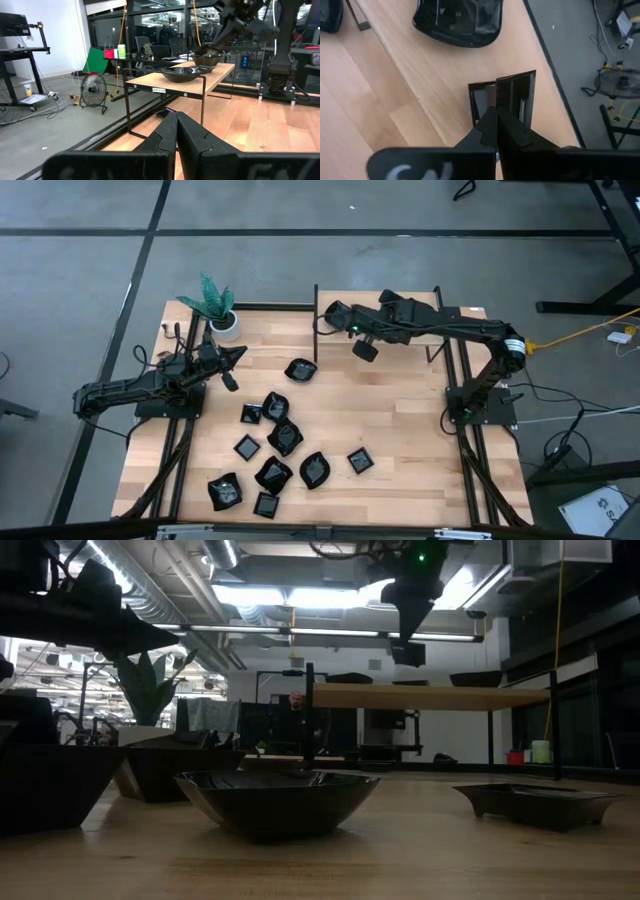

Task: Pick & Place Mini shaped plates
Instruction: Stack the black square plate on top of the black square plate on the shelf

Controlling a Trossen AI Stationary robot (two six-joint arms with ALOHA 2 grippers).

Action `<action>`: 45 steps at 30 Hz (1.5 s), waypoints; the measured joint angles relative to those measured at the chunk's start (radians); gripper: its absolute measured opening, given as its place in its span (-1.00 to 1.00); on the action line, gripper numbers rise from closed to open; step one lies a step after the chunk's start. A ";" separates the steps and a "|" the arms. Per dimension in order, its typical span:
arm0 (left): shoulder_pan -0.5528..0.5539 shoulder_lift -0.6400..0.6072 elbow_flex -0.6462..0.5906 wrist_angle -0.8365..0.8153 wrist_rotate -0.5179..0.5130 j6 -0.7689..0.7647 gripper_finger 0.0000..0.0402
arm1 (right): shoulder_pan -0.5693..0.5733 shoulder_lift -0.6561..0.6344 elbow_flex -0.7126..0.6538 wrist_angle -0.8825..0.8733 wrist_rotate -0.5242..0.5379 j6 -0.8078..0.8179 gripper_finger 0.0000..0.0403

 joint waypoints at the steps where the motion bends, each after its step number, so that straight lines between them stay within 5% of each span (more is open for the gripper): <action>1: 0.000 0.000 0.000 0.000 0.000 0.000 -0.98 | -0.002 0.006 0.000 -0.002 0.000 -0.001 -1.00; 15: 0.000 0.000 0.000 0.000 0.000 0.000 -0.98 | -0.041 0.075 0.000 -0.035 0.016 -0.050 -0.99; 26: 0.000 0.000 0.000 0.000 0.000 0.000 -0.98 | -0.077 0.075 0.000 -0.039 0.010 -0.019 -0.81; 36: 0.000 0.000 0.000 0.000 0.000 0.000 -0.98 | -0.105 0.075 0.000 -0.049 -0.226 0.039 -0.71; 45: 0.000 0.000 0.000 0.000 0.000 0.000 -0.98 | -0.042 0.075 0.000 -0.049 -0.232 0.085 -0.71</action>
